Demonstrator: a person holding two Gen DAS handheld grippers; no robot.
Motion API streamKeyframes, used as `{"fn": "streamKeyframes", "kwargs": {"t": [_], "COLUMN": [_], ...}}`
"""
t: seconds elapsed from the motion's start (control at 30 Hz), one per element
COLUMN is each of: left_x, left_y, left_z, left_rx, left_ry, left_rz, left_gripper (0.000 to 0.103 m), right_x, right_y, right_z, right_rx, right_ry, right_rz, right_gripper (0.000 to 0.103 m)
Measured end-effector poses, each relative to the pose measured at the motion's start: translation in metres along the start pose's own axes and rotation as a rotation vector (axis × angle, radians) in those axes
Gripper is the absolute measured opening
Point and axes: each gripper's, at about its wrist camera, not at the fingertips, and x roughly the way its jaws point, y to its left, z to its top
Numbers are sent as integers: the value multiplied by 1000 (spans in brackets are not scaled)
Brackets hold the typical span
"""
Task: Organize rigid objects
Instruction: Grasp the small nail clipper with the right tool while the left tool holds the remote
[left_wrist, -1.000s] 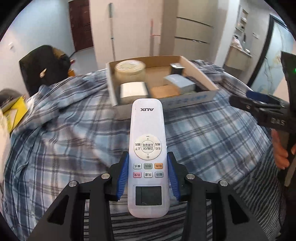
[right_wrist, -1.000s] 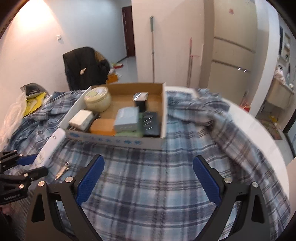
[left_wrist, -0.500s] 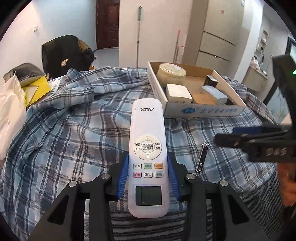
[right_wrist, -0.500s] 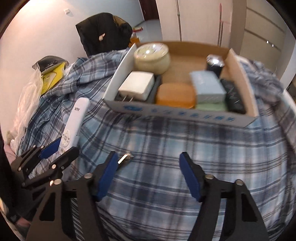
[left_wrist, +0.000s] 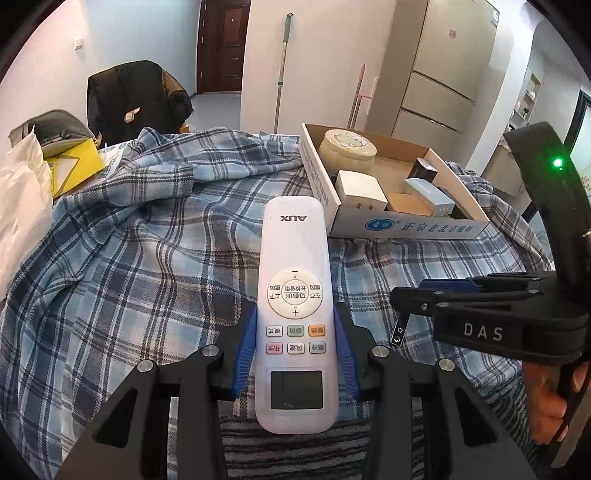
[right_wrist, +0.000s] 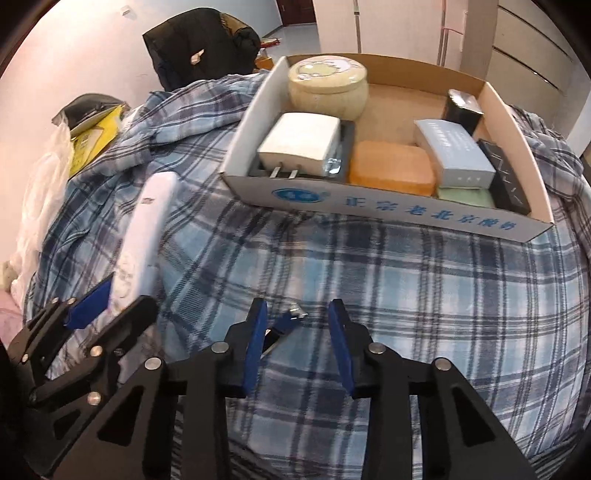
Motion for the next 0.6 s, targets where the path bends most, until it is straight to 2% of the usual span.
{"fn": "streamKeyframes", "kwargs": {"t": [0.17,0.27,0.4,0.6], "left_x": [0,2,2,2], "left_y": [0,1,3,1], "left_z": [-1,-1,-1,-1], "left_rx": [0,-10,-19,-12], "left_ry": [0,11,9,16], "left_rz": [4,4,2,3], "left_gripper": [42,42,42,42], "right_x": [-4,-7,-1,2], "right_y": [12,12,10,15], "right_z": [-3,-6,-7,-5], "right_rx": [-26,-15,-5,-32], "right_ry": [-17,-17,1,-18], "right_rz": [-31,-20,-30,-59], "right_gripper": [33,23,20,16]}}
